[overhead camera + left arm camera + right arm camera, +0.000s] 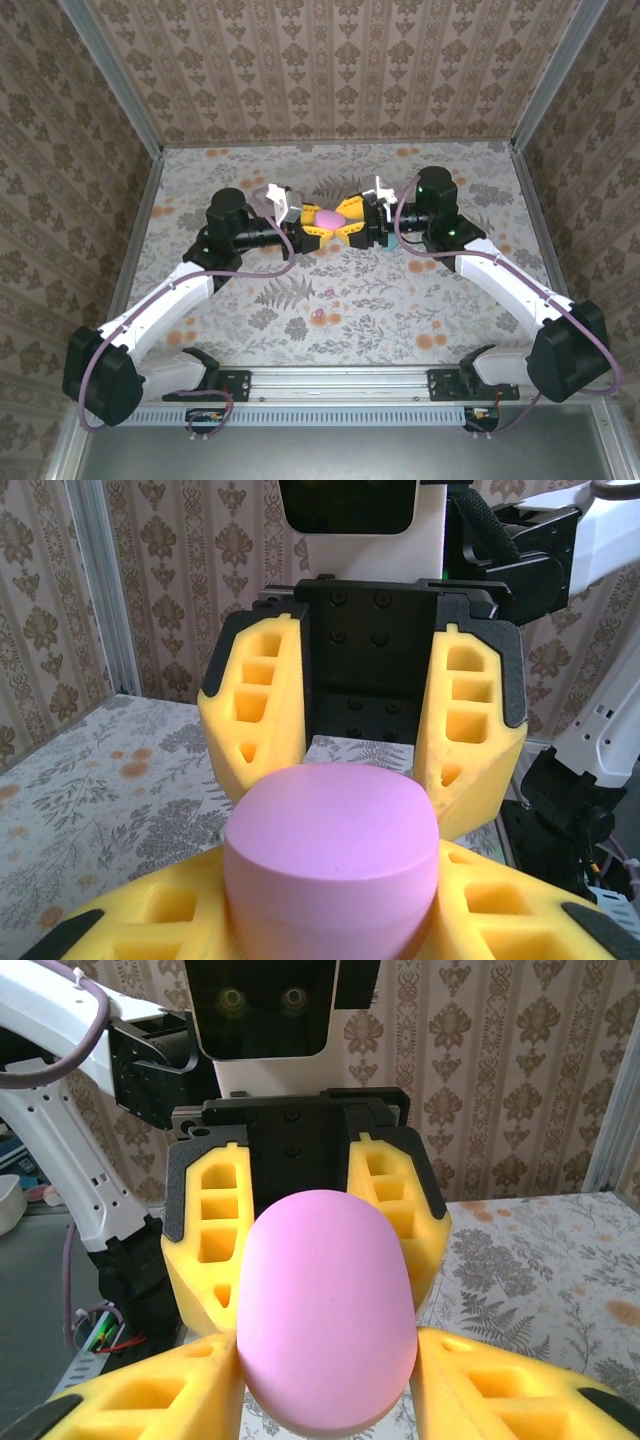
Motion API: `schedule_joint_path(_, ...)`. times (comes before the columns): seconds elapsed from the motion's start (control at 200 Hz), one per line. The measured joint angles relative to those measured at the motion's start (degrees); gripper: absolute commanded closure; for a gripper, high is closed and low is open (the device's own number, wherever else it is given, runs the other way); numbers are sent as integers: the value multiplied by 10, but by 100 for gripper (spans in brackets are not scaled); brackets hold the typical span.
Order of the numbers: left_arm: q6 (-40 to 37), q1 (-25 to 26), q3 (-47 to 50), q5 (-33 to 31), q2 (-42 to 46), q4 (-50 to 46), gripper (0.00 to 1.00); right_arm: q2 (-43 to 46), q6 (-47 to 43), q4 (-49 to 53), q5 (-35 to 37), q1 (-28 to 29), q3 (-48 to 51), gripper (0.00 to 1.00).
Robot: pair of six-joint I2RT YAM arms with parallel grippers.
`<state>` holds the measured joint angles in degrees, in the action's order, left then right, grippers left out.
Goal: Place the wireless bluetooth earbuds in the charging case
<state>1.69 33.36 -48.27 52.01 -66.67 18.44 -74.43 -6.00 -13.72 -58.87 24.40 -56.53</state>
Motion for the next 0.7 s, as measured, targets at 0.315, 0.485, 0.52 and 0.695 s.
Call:
schedule_joint_path(0.315,-1,0,2,-5,6,1,74,0,68,0,5,-5,0,41)
schedule_joint_path(0.485,-5,0,7,-8,6,0,74,0,108,-3,7,-12,-1,36)
schedule_joint_path(0.52,-5,0,7,-8,6,0,74,0,112,-2,8,-13,-2,36)
schedule_joint_path(0.695,-5,0,7,-11,6,0,74,0,138,-3,32,-14,-11,33)
